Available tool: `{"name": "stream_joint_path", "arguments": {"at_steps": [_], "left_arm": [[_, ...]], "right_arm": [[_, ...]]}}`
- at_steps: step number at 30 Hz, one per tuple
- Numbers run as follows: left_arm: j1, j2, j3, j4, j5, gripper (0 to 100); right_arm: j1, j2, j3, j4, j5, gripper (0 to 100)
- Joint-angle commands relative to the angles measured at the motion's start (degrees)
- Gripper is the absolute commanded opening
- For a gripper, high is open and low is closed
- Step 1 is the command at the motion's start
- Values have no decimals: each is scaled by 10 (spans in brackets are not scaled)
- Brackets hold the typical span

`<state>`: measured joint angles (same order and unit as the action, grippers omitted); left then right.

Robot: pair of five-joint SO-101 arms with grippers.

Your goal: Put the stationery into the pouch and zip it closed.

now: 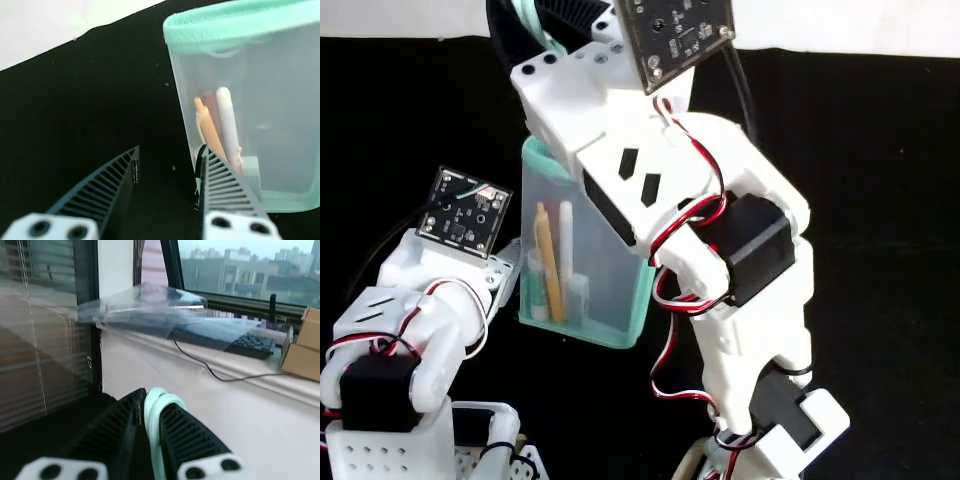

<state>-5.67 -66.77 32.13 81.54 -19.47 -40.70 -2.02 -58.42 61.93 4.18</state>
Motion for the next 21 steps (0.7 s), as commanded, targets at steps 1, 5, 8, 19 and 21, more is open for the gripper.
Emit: {"name": "stream_joint_path", "arguments": {"at_steps": [1,5,8,19,21], "left_arm": [[-6,-6,-4,-21,4,204],[0,-6,-2,-28,38,207],[17,-6,-2,-27,67,207],[81,-7,0,-25,156,207],[96,-7,0,-15,166,207]], "right_arm": [[-6,-6,-22,15,6,6],[-5,-6,-22,38,6,6],[-6,-7,-22,48,6,6],[20,-7,-116,65,3,6],[48,-7,-149,65,3,6]]}}
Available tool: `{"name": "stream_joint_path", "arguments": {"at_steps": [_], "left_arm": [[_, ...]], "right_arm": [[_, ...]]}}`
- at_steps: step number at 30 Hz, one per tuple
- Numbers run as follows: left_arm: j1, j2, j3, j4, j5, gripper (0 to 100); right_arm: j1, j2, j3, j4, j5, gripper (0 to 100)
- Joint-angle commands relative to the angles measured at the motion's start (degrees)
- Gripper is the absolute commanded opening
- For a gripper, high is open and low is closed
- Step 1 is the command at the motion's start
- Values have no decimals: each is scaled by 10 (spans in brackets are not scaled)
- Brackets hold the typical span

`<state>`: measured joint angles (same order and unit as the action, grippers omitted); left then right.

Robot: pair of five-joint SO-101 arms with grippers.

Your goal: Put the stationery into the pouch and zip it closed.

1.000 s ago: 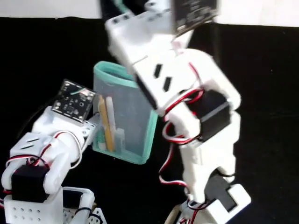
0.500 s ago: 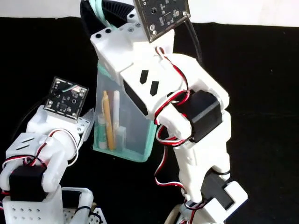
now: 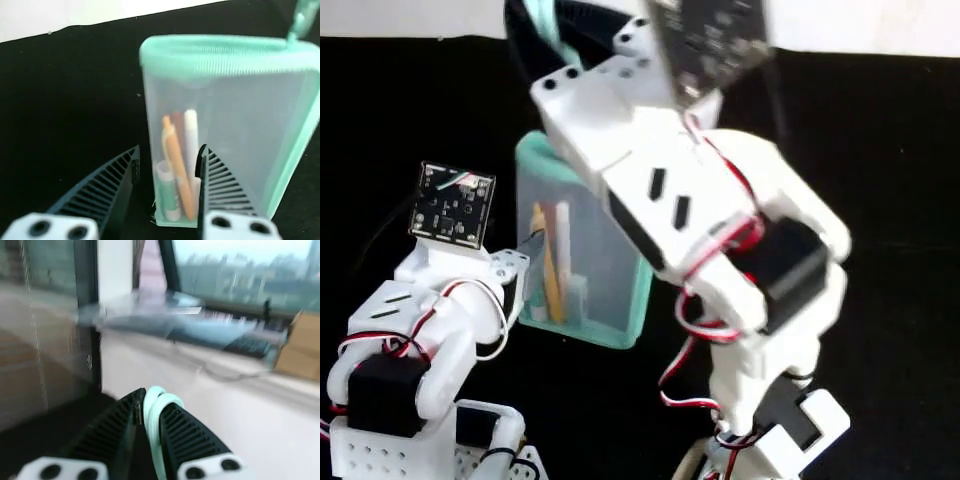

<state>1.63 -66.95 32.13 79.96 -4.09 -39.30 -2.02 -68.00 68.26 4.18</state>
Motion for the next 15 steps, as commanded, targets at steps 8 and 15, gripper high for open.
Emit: {"name": "stream_joint_path", "arguments": {"at_steps": [8,15], "left_arm": [[109,-5,-2,-2,47,207],[153,-3,-65,-3,156,207]], "right_arm": [[132,-7,-101,2,2,6],[142,-5,-98,36,2,6]]}}
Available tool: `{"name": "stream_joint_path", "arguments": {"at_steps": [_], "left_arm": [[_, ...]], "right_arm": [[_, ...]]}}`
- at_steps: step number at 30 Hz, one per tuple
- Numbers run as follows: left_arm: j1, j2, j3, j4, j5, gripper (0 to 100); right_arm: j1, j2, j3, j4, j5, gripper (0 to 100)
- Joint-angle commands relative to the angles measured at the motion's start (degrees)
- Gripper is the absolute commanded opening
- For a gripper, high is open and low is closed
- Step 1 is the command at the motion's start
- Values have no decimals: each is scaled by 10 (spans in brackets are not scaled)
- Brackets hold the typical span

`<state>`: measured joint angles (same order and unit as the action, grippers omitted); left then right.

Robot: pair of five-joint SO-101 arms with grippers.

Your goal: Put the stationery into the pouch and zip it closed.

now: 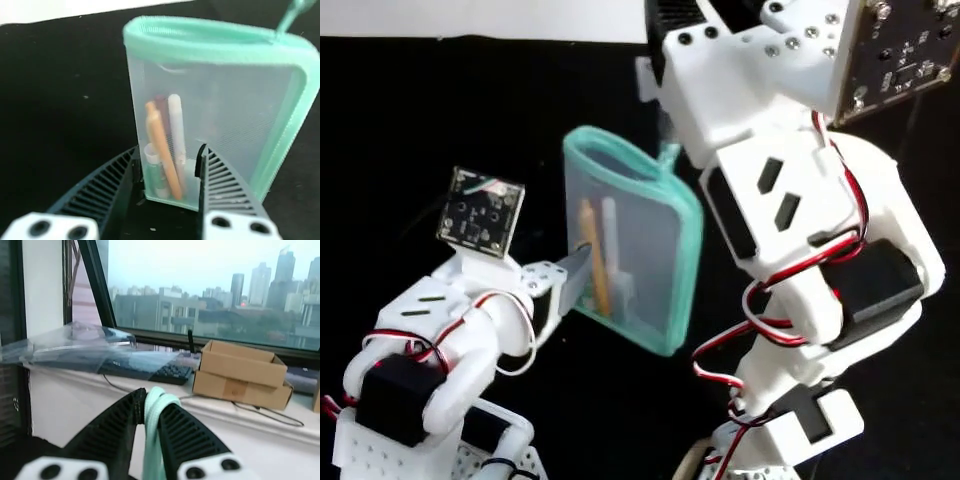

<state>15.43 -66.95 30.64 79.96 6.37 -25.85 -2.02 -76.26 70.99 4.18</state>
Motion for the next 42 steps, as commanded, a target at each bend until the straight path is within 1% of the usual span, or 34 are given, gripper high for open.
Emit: {"name": "stream_joint_path", "arguments": {"at_steps": [1,4,8,12,15,19,24,29,33,35,38,42], "left_arm": [[18,-1,-70,-3,73,207],[19,1,-110,-3,111,207],[20,2,-108,-18,114,207],[38,2,-67,-69,113,207],[34,2,-37,-114,112,207],[32,2,-22,-177,112,204],[-6,5,-22,-236,111,204],[-37,55,-22,-227,110,207],[-80,95,-26,-287,110,207],[-89,108,-26,-309,84,207],[-79,111,-22,-292,36,207],[-31,111,-22,-212,33,207]], "right_arm": [[7,-5,-15,10,2,6],[6,-3,-15,10,2,6],[1,-2,-14,11,1,6],[-21,-2,-13,11,-33,6],[-32,-2,-13,13,-33,6],[-40,-2,-13,43,-33,6],[-41,-2,-13,87,-33,6],[-41,-4,-14,126,-33,6],[-41,-6,-17,137,-33,6],[-41,-6,-18,137,-33,6],[-41,-7,-19,130,-33,6],[-41,-7,-19,104,-33,6]]}}
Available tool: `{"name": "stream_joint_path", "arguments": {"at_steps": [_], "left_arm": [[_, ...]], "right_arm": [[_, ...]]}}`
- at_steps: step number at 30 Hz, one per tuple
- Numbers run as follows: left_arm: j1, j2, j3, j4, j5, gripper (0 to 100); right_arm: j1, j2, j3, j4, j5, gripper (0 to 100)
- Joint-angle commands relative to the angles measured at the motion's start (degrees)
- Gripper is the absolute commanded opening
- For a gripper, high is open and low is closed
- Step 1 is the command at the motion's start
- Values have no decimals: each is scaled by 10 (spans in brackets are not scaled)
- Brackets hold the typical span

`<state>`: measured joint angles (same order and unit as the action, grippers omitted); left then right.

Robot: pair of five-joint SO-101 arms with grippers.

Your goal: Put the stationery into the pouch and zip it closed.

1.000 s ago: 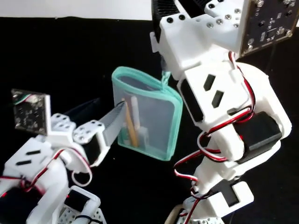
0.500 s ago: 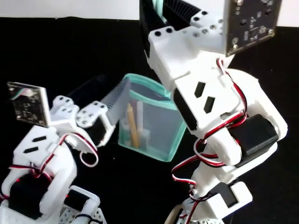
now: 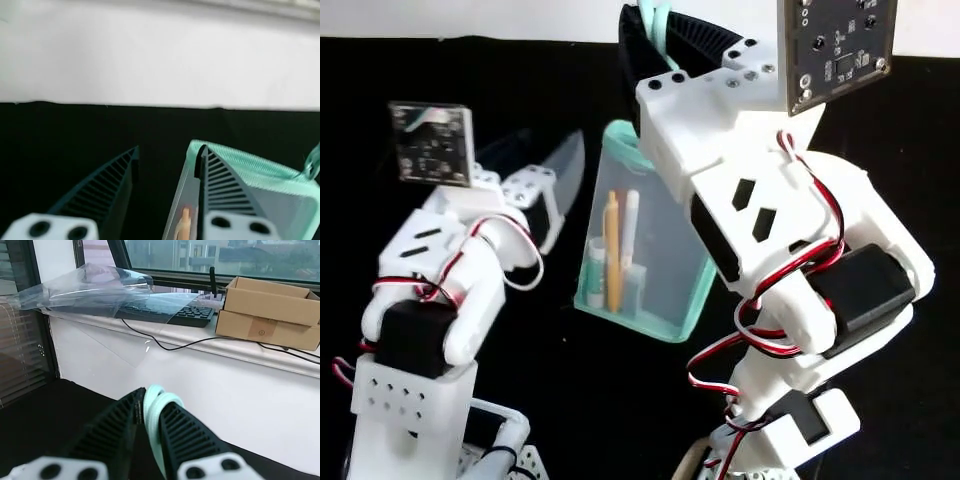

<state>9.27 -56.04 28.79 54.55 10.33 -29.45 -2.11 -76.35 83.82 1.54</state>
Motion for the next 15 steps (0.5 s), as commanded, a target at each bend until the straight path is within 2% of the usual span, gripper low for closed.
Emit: {"name": "stream_joint_path", "arguments": {"at_steps": [1,6,9,12,15], "left_arm": [[44,2,-3,62,-7,207],[69,2,18,111,-9,204],[59,6,54,70,-9,157],[57,6,90,4,-10,9],[57,6,114,-36,-10,34]], "right_arm": [[-5,-6,-18,-31,-7,6],[-6,-6,-18,-36,-8,6],[-7,-7,-18,-35,-8,6],[-27,-7,-18,-33,-8,6],[-46,-6,-18,-33,-8,6]]}}
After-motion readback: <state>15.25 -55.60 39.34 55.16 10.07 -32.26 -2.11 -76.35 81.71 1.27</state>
